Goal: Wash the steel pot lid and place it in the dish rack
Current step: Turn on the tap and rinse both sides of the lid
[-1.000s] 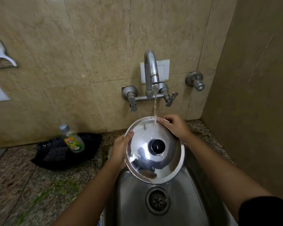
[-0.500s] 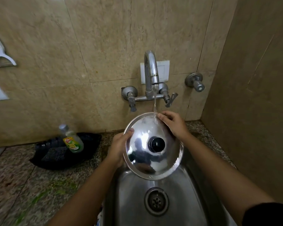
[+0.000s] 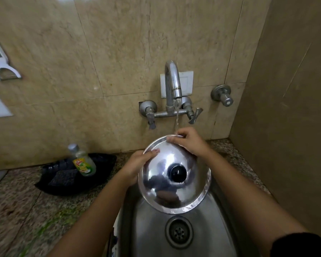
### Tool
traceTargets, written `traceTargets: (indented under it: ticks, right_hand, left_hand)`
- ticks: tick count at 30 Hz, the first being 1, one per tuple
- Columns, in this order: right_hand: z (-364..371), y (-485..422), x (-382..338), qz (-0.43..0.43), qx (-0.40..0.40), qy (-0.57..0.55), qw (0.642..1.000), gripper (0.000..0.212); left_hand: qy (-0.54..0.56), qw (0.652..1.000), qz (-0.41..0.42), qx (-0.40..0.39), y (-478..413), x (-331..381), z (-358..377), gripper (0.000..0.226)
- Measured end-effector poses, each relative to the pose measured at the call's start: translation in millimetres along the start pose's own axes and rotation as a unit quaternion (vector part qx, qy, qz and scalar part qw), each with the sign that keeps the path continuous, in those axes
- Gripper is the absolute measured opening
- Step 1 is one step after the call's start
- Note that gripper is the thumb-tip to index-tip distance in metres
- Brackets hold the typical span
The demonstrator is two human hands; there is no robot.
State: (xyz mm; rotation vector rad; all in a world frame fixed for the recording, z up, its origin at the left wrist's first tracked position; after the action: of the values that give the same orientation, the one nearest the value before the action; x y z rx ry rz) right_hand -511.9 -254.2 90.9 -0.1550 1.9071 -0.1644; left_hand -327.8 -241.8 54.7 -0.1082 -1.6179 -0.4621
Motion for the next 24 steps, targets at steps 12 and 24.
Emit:
traceTargets:
  ticks: [12,24]
  right_hand:
    - [-9,15,-4,0.031,0.085,0.194,0.977,0.056]
    - [12,17,37,0.038,0.194,0.094,0.976,0.034]
  left_hand:
    - [-0.018,0.999,-0.006,0.027,-5,-2,-1,0.032]
    - [0.076,0.958,0.04,0.273,7,-44,-46,0.035]
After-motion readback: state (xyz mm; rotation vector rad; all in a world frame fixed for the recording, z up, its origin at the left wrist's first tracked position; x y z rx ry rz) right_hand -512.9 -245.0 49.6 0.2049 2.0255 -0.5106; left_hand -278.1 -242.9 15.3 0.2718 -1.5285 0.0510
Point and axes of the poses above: each hand's wrist, its own y-axis away from the middle knuckle, its own z-axis out of the palm, x = y × z, the point moved 6 cm from there along -y, towards the middle knuckle, and after that the axes turned 7 degrees about -y, right-handed, at the moved point
